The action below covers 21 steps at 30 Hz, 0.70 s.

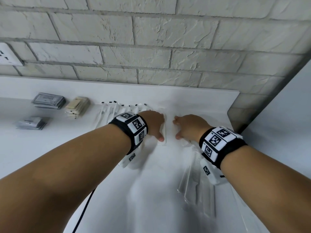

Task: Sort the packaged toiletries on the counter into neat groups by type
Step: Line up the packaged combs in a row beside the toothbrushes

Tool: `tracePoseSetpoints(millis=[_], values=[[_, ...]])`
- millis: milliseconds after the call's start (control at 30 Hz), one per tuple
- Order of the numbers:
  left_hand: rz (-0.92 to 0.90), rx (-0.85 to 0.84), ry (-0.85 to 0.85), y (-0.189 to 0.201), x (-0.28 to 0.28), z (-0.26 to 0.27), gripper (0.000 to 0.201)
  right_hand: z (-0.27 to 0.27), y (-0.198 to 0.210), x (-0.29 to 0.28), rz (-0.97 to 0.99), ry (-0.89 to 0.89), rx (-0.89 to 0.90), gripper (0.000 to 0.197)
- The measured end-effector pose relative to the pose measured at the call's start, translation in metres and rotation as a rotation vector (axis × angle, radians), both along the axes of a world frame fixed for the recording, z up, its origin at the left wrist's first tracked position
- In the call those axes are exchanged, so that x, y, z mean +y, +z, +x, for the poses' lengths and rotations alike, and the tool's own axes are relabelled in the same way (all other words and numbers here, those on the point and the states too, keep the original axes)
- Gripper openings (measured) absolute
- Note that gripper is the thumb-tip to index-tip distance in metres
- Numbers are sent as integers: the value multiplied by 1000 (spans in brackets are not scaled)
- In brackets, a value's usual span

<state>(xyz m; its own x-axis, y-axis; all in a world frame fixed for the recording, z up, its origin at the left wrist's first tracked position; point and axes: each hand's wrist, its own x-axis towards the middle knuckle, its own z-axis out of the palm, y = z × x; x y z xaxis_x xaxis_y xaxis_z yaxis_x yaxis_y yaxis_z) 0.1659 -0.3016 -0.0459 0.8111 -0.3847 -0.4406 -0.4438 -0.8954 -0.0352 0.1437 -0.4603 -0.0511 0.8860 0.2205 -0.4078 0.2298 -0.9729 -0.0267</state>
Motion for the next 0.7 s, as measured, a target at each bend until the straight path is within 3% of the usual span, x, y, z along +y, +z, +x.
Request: tracePoseSetpoints(millis=[167, 367, 700], values=[[-10, -38, -43, 0, 0, -1, 85, 7, 9, 0, 21, 12, -52, 53], [-9, -22, -68, -1, -1, -4, 82, -4, 11, -2, -62, 48, 50, 73], [-9, -37, -53, -2, 2, -5, 85, -6, 6, 9, -16, -11, 25, 75]])
